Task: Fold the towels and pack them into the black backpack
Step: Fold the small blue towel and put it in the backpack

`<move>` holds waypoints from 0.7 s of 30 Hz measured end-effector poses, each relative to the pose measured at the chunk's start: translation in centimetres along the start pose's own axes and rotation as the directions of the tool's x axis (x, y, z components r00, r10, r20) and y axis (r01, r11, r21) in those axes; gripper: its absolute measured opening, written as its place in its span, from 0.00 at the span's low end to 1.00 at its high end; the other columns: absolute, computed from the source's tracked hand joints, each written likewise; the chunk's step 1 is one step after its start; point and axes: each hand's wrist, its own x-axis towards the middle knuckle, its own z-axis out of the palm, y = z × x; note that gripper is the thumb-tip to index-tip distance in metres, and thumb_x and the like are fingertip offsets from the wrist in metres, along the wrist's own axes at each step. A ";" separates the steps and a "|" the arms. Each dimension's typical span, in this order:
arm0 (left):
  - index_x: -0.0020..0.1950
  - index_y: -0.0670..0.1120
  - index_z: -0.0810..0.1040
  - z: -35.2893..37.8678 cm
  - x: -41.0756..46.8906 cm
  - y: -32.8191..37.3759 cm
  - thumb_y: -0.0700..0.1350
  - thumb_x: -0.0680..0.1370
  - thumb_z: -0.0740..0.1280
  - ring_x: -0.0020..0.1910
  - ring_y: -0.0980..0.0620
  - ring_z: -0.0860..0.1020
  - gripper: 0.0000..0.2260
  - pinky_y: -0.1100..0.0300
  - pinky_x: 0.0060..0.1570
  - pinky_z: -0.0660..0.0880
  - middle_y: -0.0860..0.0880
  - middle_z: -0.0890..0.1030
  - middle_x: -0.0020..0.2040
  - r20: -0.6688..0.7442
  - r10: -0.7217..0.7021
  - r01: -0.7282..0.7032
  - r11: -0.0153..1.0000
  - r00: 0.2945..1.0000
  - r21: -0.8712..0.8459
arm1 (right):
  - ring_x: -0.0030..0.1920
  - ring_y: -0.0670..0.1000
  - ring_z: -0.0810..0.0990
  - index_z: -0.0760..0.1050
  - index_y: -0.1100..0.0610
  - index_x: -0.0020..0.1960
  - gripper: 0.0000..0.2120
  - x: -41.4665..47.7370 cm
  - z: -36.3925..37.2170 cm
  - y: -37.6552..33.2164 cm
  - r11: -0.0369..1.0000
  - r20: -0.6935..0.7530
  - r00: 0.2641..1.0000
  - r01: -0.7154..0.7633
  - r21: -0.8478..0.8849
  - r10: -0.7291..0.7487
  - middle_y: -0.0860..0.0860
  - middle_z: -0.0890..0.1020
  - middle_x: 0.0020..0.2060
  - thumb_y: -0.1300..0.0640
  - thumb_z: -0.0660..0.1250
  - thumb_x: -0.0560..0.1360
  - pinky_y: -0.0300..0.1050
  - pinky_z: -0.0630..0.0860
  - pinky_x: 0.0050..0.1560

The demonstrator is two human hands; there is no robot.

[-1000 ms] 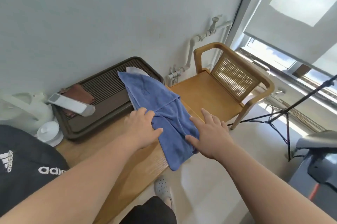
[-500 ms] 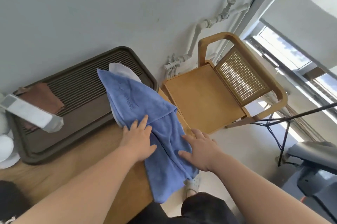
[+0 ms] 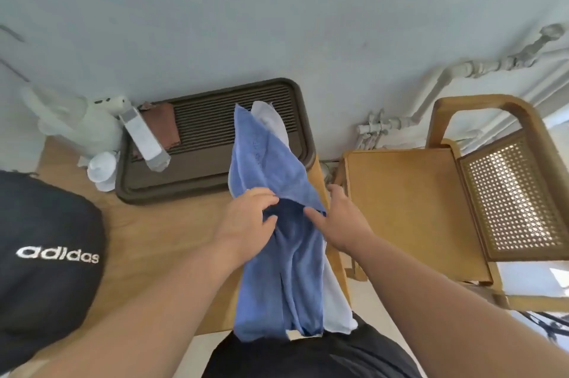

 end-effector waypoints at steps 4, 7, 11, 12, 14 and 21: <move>0.45 0.47 0.83 -3.5 -1.3 3.4 0.32 0.72 0.70 0.44 0.56 0.78 0.11 0.72 0.45 0.71 0.56 0.82 0.43 -0.325 -0.074 0.025 0.988 0.943 -0.152 | 0.63 0.55 0.75 0.64 0.49 0.74 0.31 0.1 0.2 -1.3 0.987 0.058 0.988 0.145 -0.066 -0.142 0.49 0.74 0.66 0.40 0.67 0.75 0.55 0.76 0.60; 0.44 0.51 0.77 -6.4 -2.0 5.1 0.32 0.73 0.67 0.39 0.56 0.77 0.13 0.70 0.39 0.70 0.57 0.79 0.39 -0.382 -0.191 0.072 0.950 0.904 -0.303 | 0.53 0.56 0.80 0.76 0.51 0.59 0.10 -0.2 0.4 -2.2 0.984 -0.001 0.986 0.168 -0.054 -0.169 0.49 0.80 0.53 0.52 0.61 0.80 0.51 0.78 0.51; 0.53 0.49 0.77 -9.4 -3.8 4.6 0.30 0.72 0.63 0.38 0.55 0.73 0.17 0.69 0.38 0.68 0.52 0.75 0.38 -0.419 -0.195 0.087 0.961 0.887 -0.263 | 0.40 0.54 0.78 0.74 0.51 0.47 0.06 -1.2 0.2 -3.0 0.986 -0.034 0.985 0.167 0.024 -0.167 0.50 0.80 0.39 0.58 0.59 0.79 0.49 0.76 0.39; 0.55 0.49 0.77 -9.8 -4.4 3.9 0.29 0.72 0.62 0.37 0.55 0.72 0.18 0.69 0.37 0.67 0.53 0.73 0.37 -0.382 -0.213 0.126 0.963 0.899 -0.240 | 0.40 0.52 0.78 0.74 0.51 0.48 0.06 -1.4 0.1 -3.2 0.988 -0.026 0.989 0.148 0.044 -0.147 0.50 0.80 0.40 0.58 0.59 0.79 0.47 0.74 0.37; 0.52 0.50 0.78 -9.9 -5.8 2.3 0.30 0.72 0.60 0.38 0.56 0.71 0.19 0.69 0.36 0.65 0.54 0.73 0.37 -0.293 -0.249 0.200 0.962 0.923 -0.187 | 0.38 0.52 0.76 0.75 0.52 0.48 0.06 -1.7 0.4 -3.3 0.986 -0.011 0.997 0.082 0.144 -0.082 0.51 0.80 0.39 0.57 0.59 0.79 0.45 0.70 0.35; 0.56 0.52 0.80 -11.0 -10.5 -1.6 0.43 0.76 0.61 0.48 0.50 0.76 0.13 0.56 0.43 0.70 0.55 0.80 0.48 -0.004 -0.269 0.263 0.939 0.963 0.221 | 0.37 0.52 0.70 0.72 0.67 0.48 0.22 -6.0 2.6 -6.4 0.875 -0.093 0.985 0.171 0.454 -0.144 0.58 0.74 0.36 0.46 0.59 0.77 0.49 0.67 0.39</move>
